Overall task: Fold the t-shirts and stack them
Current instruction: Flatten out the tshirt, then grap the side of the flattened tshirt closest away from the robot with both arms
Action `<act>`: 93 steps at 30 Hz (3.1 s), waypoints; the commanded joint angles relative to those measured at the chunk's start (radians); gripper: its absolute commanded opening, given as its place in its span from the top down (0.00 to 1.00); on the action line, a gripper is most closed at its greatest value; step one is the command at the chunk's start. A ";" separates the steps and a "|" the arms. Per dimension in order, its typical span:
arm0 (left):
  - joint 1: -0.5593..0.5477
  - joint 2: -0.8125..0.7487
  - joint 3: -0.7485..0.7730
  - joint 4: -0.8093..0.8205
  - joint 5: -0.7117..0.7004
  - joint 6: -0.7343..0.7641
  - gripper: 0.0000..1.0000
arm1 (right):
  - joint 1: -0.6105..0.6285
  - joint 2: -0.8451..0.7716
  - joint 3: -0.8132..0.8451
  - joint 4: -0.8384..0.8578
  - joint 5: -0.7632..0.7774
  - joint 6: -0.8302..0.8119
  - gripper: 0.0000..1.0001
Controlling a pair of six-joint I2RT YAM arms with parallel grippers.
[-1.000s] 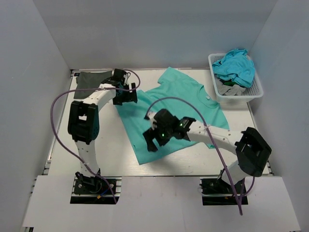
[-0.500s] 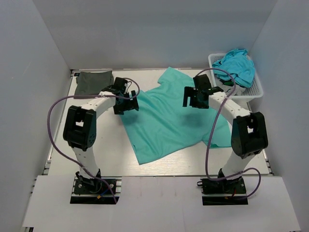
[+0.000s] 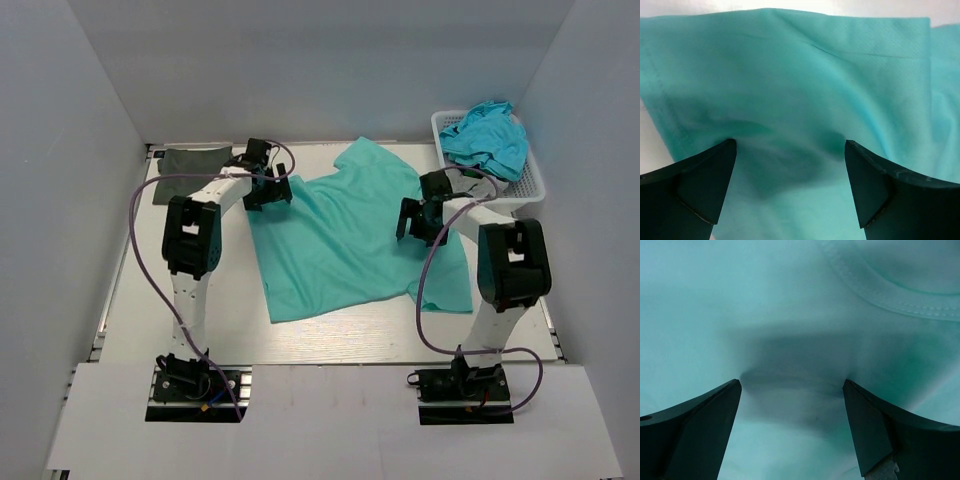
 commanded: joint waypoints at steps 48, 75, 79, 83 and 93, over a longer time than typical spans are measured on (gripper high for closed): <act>0.066 -1.044 -1.160 -0.067 -0.012 -0.421 0.36 | 0.104 -0.942 -0.746 -0.364 -0.143 0.574 0.10; 0.066 -1.142 -1.083 -0.331 -0.047 -0.457 1.00 | 0.147 -1.014 -0.528 -0.641 -0.099 0.505 1.00; 0.066 -1.133 -1.074 -0.352 -0.078 -0.467 1.00 | 0.148 -0.994 -0.511 -0.652 -0.097 0.495 1.00; 0.066 -1.122 -1.055 -0.296 -0.067 -0.476 1.00 | 0.145 -0.988 -0.507 -0.591 -0.094 0.502 1.00; 0.075 -0.952 -0.861 -0.260 -0.047 -0.465 1.00 | 0.139 -0.755 -0.263 -0.338 -0.021 0.408 1.00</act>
